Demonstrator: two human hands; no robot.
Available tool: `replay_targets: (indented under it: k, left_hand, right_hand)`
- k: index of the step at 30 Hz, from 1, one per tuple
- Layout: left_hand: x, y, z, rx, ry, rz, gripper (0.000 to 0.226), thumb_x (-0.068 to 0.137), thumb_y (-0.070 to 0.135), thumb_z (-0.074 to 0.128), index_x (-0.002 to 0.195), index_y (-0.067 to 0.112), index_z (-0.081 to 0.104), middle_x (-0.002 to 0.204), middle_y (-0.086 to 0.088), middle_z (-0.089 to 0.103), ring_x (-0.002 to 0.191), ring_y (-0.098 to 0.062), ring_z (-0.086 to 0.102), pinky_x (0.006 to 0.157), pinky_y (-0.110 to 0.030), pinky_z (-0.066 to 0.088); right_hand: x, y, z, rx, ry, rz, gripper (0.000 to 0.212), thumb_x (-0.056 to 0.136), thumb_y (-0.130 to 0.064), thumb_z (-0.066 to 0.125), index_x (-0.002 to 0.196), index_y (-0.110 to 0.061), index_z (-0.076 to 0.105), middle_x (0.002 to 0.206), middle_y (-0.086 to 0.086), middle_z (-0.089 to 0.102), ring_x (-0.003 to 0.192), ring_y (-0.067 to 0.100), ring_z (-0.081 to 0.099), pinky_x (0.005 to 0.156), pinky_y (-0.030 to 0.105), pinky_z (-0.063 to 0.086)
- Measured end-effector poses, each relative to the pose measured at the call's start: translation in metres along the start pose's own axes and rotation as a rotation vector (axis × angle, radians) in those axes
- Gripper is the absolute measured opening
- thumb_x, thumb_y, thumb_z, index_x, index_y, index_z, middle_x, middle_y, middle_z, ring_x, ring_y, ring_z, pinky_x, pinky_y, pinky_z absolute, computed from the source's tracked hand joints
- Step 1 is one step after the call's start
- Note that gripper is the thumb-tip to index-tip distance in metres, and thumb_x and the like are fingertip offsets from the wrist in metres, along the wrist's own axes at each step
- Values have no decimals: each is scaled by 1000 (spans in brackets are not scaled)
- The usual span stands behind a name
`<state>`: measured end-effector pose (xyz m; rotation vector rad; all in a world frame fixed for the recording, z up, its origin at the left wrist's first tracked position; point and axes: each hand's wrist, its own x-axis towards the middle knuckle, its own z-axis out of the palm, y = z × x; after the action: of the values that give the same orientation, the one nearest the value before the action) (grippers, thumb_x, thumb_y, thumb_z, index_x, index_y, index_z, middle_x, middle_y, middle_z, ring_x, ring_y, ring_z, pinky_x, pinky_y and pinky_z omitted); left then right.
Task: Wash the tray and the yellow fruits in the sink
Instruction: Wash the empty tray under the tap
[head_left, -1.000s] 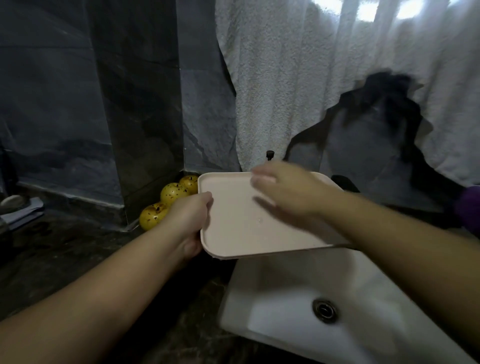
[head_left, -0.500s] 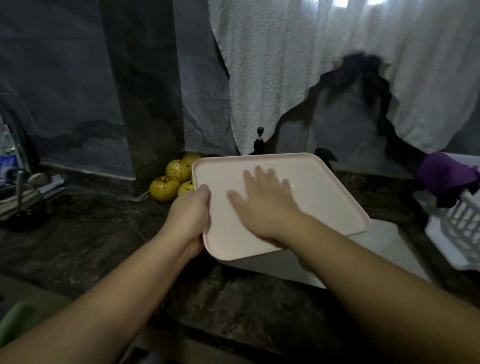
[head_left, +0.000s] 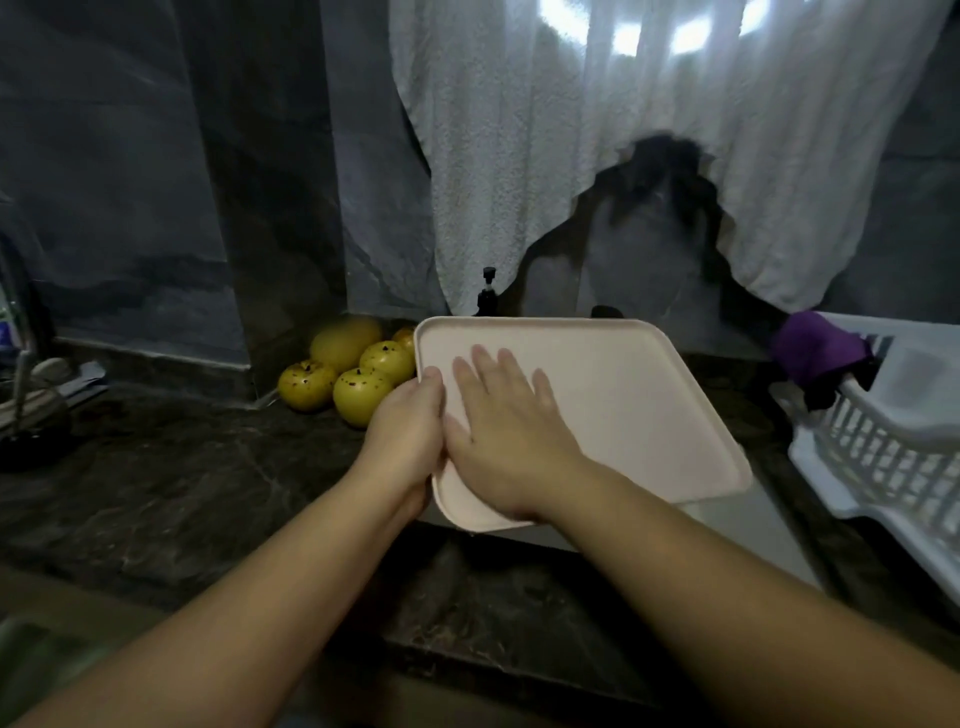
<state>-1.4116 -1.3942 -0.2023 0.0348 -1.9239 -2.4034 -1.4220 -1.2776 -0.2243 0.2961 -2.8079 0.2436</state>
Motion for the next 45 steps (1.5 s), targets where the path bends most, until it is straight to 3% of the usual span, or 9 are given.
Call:
replay_targets:
  k: [3,7,14,19,25,31,36,39,45]
  left_hand:
    - [5,1,-14,25,69,-1,33,110,31,48,87,17,66,65,12,74,56,-3,71,48,-20,51]
    - [4,-9,-2,102,2,23,35,110,32,49,85,17,68,64,15,74,54,-1,69,47,-19,49]
    - [23,-24,39,8,-39,-24,38,111,34,44,97,15,73,91,2,80,74,-6,75,64,-22,58]
    - [31,-29,37,53,-107,-6,40,110,36,47,88,14,73,79,4,79,70,-11,75,63,-24,59]
    - [35,-20,68,18,-135,15,36,111,31,45,101,10,73,79,5,79,68,-5,74,53,-16,53]
    - [38,-24,52,106,-150,52,35,110,33,48,90,15,69,71,11,77,59,-3,71,46,-13,49]
    - [39,-25,77,50,-209,38,34,110,33,47,102,13,74,86,1,80,77,-12,76,64,-23,58]
    - [48,-19,59,47,-147,38,36,110,34,47,102,11,73,86,2,80,72,-8,76,54,-18,55]
    - [49,-19,53,135,-145,81,36,109,37,49,91,16,71,74,8,78,61,-1,71,48,-13,48]
  right_hand:
    - [-19,52,-11,-92,14,20,83,89,-76,3,162,-36,-1,171,-7,-11,156,21,-13,123,53,-8]
    - [-9,99,-35,-32,-21,591,81,98,-71,11,163,-24,1,171,8,-8,157,32,-9,124,58,-3]
    - [-16,60,-3,-127,34,50,74,96,-63,3,163,-32,3,171,-7,-7,157,23,-8,122,54,-4]
    - [-15,130,-38,-27,39,664,77,101,-65,13,163,-21,0,171,7,-11,157,31,-11,125,56,-5]
    - [-12,72,-10,-166,128,88,81,91,-68,3,163,-30,4,171,-4,-7,157,24,-10,122,55,-8]
    - [-20,160,-43,34,54,729,88,95,-77,12,163,-24,-2,171,12,-10,157,32,-11,125,55,-5]
    - [1,88,-16,-165,131,118,73,94,-70,9,161,-40,5,172,0,-6,157,30,-9,120,60,-8]
    - [-26,114,-19,-252,63,-136,69,94,-73,9,159,-49,3,170,-10,-12,156,19,-15,121,55,-9]
    - [-22,172,-50,-86,151,549,77,100,-66,17,163,-23,7,171,11,-2,157,31,-4,125,54,0]
